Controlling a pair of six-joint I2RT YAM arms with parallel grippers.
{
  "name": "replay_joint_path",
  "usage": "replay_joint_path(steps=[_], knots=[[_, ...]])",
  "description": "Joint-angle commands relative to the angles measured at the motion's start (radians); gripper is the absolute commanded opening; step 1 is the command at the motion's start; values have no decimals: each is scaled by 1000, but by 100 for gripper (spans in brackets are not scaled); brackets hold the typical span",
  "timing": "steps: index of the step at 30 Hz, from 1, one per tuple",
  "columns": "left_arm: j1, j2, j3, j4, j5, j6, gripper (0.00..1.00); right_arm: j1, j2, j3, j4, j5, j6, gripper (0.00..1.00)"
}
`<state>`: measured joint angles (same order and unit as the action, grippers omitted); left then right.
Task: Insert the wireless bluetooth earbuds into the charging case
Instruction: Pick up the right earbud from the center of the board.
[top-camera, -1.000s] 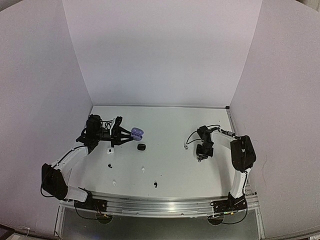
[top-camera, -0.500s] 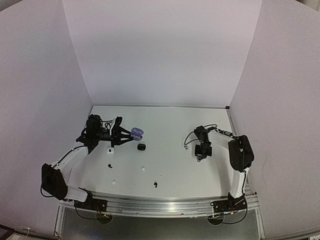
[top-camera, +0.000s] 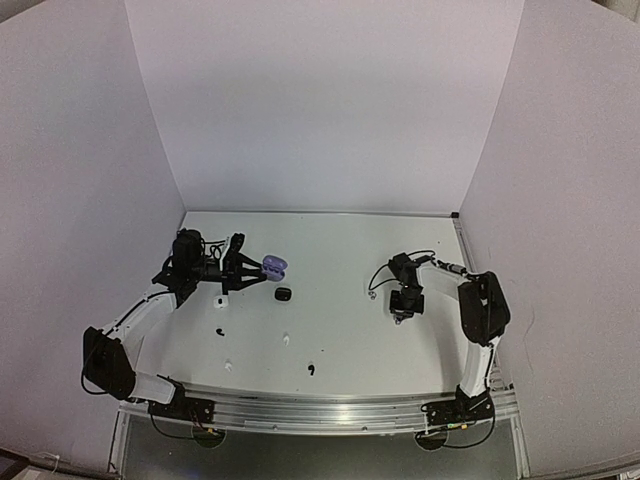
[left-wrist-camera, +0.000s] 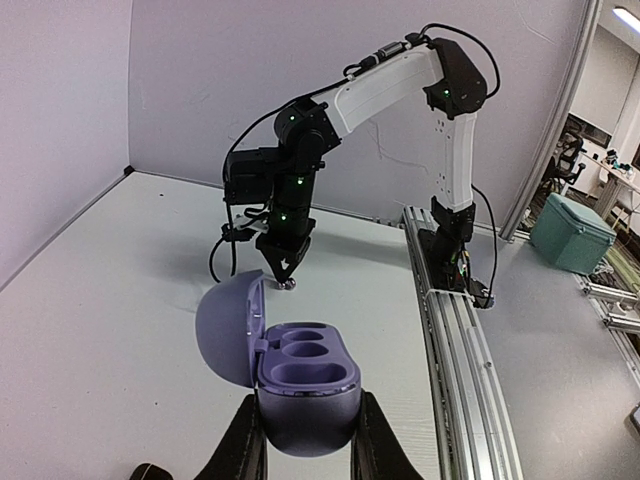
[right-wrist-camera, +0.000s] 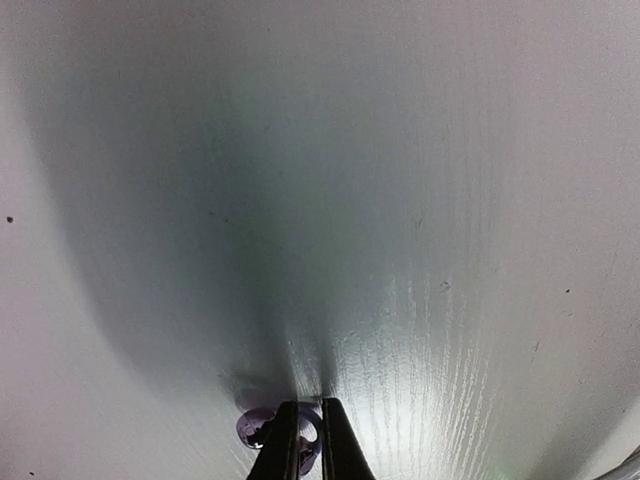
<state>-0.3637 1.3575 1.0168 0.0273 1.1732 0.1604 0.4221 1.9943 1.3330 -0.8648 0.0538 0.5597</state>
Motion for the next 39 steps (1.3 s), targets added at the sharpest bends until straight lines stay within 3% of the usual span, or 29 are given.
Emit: replay_joint_path(steps=[1,17,32,39], knots=[[3,-21,-2,14,-7,17,0,8,-16,-71,21,-42,43,8],[3,-22,-2,7,-9,23,0,-26,-72,-74,35,-45,52,10],[5,-19,6,3,-15,29,0,-35,-6,-101,35,-42,33,6],[6,-18,10,-1,-17,30,0,-32,39,-165,49,-46,38,9]])
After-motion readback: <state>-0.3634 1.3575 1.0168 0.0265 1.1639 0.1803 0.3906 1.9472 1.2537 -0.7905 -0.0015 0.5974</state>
